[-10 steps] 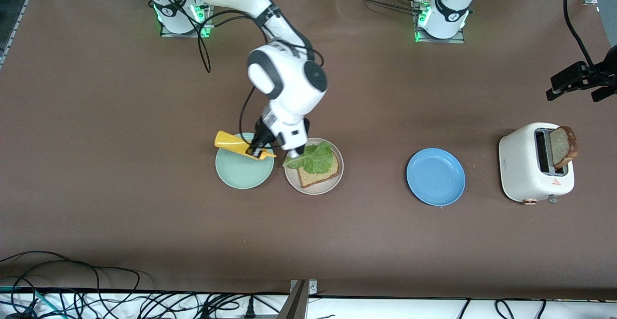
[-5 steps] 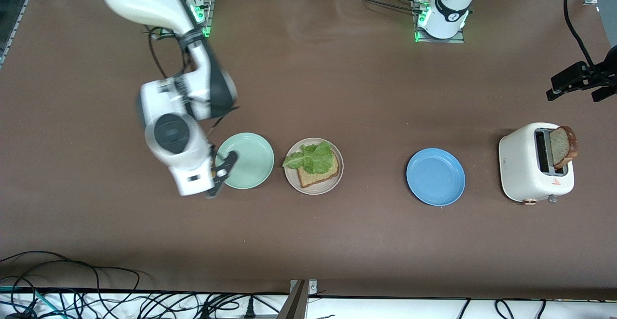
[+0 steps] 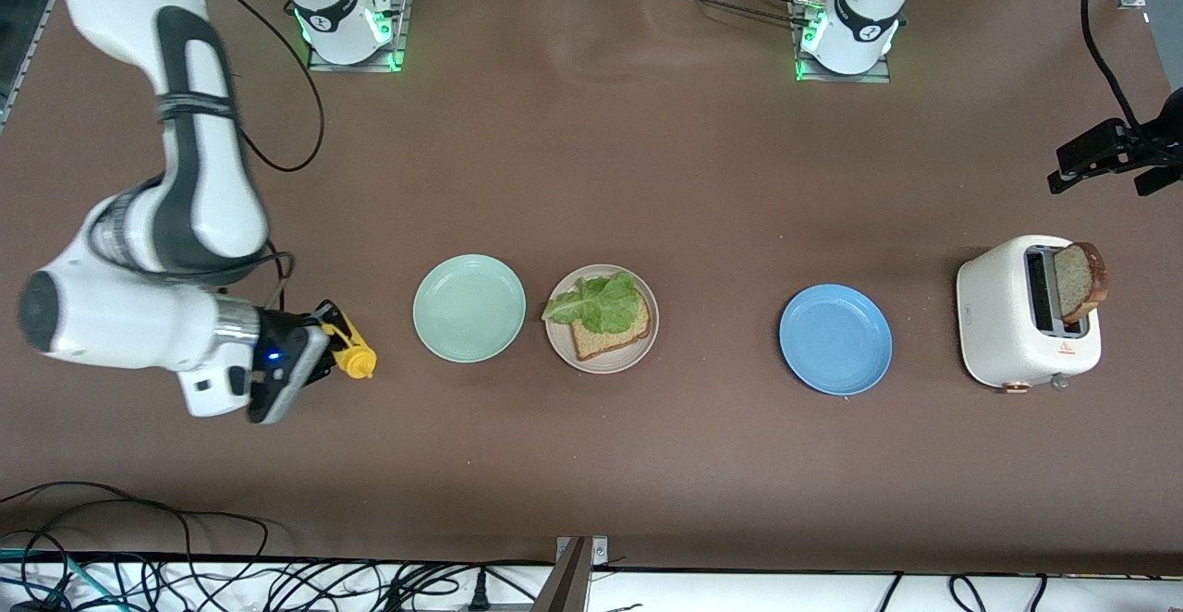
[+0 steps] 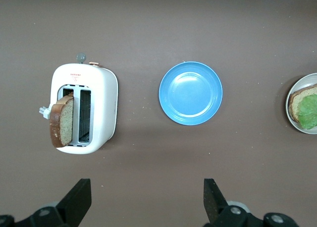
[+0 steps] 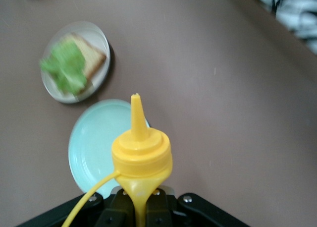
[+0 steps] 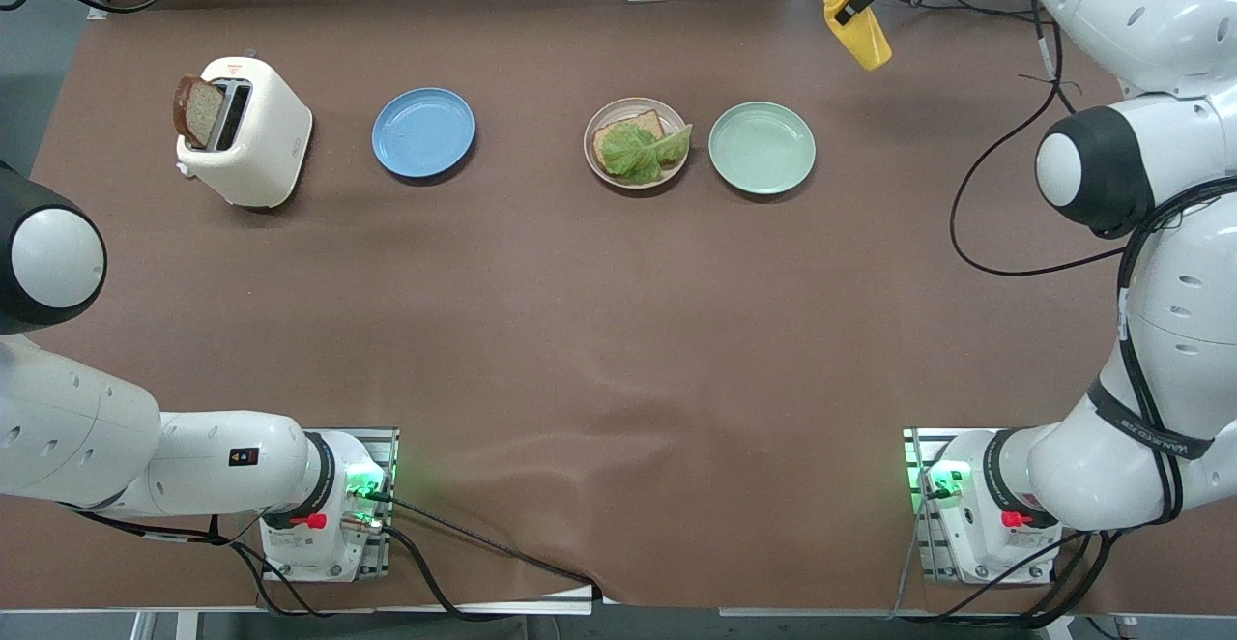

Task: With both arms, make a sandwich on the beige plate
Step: 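Carry the mustard bottle back beside the mint-green plate with the right gripper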

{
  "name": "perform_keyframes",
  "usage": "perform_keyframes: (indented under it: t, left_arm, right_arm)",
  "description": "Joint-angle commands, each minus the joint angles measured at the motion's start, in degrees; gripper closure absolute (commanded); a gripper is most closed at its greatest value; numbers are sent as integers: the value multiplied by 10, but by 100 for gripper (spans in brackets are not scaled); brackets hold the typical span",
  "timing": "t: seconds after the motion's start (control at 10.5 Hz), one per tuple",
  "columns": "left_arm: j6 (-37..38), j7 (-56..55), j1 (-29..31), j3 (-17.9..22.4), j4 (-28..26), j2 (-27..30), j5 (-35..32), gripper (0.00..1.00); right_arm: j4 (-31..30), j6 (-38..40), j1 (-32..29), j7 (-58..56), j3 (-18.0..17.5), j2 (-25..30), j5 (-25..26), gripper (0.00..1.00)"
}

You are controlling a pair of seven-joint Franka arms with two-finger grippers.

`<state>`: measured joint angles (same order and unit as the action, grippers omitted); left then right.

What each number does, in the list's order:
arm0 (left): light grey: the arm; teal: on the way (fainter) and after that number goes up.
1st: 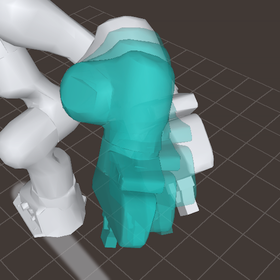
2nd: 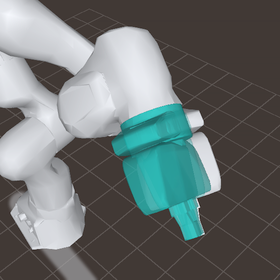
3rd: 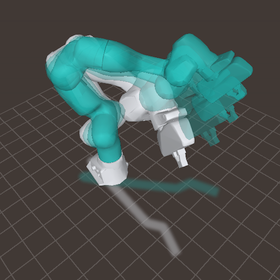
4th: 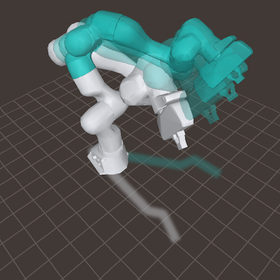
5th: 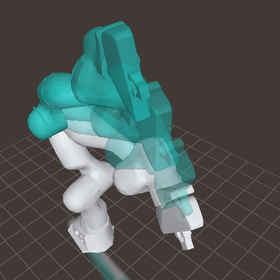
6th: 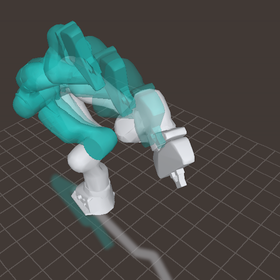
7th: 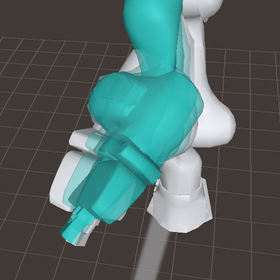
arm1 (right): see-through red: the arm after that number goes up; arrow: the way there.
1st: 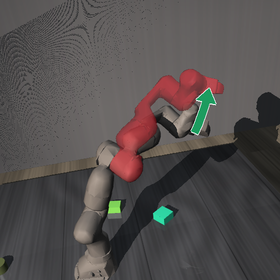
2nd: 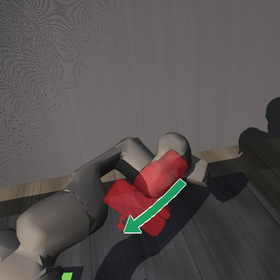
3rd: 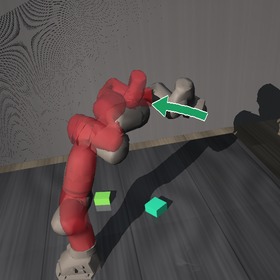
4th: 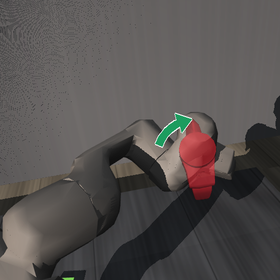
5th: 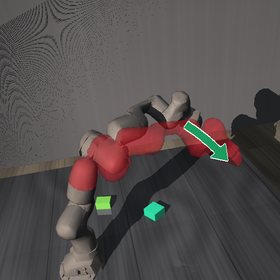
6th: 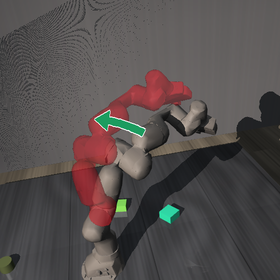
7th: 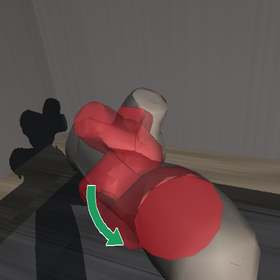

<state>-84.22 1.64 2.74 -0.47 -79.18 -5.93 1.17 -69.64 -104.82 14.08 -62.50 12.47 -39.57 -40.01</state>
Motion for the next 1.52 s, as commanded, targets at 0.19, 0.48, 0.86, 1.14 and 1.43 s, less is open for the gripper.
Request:
perform_keyframes:
  t: [0.19, 0.48, 0.86, 1.14, 1.43]
  left_arm:
    - [1, 7, 3, -9, 10, -6, -9, 0]
    - [0, 0, 3, -12, 10, -8, -10, 0]
    - [0, -12, 2, -14, 10, -11, -11, 0]
    - [0, -11, 2, -14, 10, -12, -11, 0]
    - [0, -12, 2, -14, 10, -12, -13, 0]
  right_arm:
    - [-62, 20, -52, -236, -12, 8, -204, 100]
    - [-129, 84, -93, -432, -13, 3, -290, 100]
    - [-253, 148, -131, -644, -12, 3, -370, 100]
    - [-281, 167, -131, -712, -14, -16, -401, 100]
    - [-281, 186, -135, -755, -14, -54, -410, 100]
